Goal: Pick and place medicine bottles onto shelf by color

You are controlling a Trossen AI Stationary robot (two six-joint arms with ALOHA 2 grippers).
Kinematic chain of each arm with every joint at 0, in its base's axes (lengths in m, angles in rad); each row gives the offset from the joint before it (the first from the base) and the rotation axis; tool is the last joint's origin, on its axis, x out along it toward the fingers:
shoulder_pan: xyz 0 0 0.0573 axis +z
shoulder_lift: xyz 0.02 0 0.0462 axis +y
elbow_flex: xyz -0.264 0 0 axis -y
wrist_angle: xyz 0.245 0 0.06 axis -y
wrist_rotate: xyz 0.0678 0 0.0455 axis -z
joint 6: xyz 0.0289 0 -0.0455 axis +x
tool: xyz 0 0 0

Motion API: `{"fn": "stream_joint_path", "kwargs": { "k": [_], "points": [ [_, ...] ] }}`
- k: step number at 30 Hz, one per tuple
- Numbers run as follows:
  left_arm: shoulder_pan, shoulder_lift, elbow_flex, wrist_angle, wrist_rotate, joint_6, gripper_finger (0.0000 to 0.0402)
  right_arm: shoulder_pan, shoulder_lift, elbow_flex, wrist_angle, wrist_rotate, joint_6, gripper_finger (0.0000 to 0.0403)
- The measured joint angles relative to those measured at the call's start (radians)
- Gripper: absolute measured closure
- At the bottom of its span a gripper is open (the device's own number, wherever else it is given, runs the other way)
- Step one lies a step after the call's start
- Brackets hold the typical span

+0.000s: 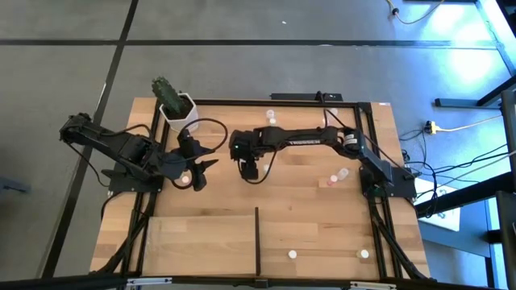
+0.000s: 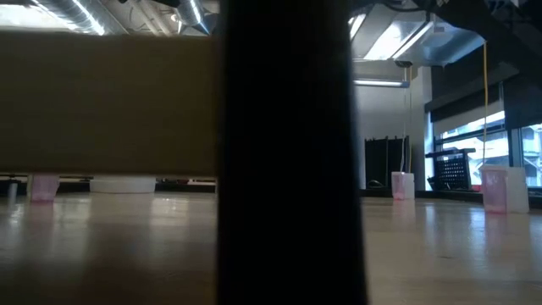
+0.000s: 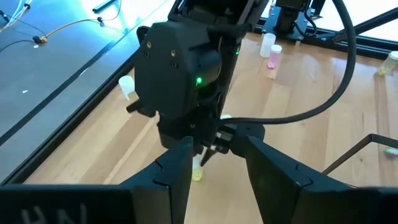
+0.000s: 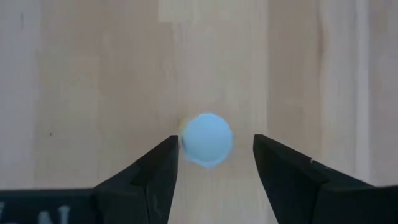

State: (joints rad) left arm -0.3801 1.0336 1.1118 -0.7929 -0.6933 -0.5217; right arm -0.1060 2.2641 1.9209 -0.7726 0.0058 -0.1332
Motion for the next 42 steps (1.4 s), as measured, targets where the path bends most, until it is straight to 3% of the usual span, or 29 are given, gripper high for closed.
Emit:
{"fn": "stream_joint_path", "kwargs": {
  "k": [9, 18, 25, 33, 36, 42],
  "points": [
    [0.000, 0.000, 0.000, -0.009, 0.000, 0.001, 0.0260, 0.005, -0.042, 0.000, -0.075, 0.000, 0.027, 0.0192],
    [0.000, 0.000, 0.000, -0.010, 0.009, -0.002, 0.0260, 0.014, -0.198, 0.000, -0.092, 0.002, 0.114, 0.0192],
    [0.016, 0.007, 0.000, -0.010, 0.085, -0.018, 0.0260, 0.017, -0.372, 0.000, -0.107, 0.004, 0.142, 0.0192],
    [0.159, 0.058, 0.000, -0.013, 0.281, 0.040, 0.0260, 0.076, -0.569, 0.000, -0.115, 0.152, 0.151, 0.0192],
    [0.205, 0.102, 0.001, -0.014, 0.335, 0.081, 0.0260, 0.105, -0.621, -0.001, -0.137, 0.158, 0.155, 0.0192],
    [0.268, 0.200, 0.001, -0.011, 0.403, 0.159, 0.0260, 0.163, -0.709, -0.121, -0.073, 0.159, 0.155, 0.0192]
  ]
}}
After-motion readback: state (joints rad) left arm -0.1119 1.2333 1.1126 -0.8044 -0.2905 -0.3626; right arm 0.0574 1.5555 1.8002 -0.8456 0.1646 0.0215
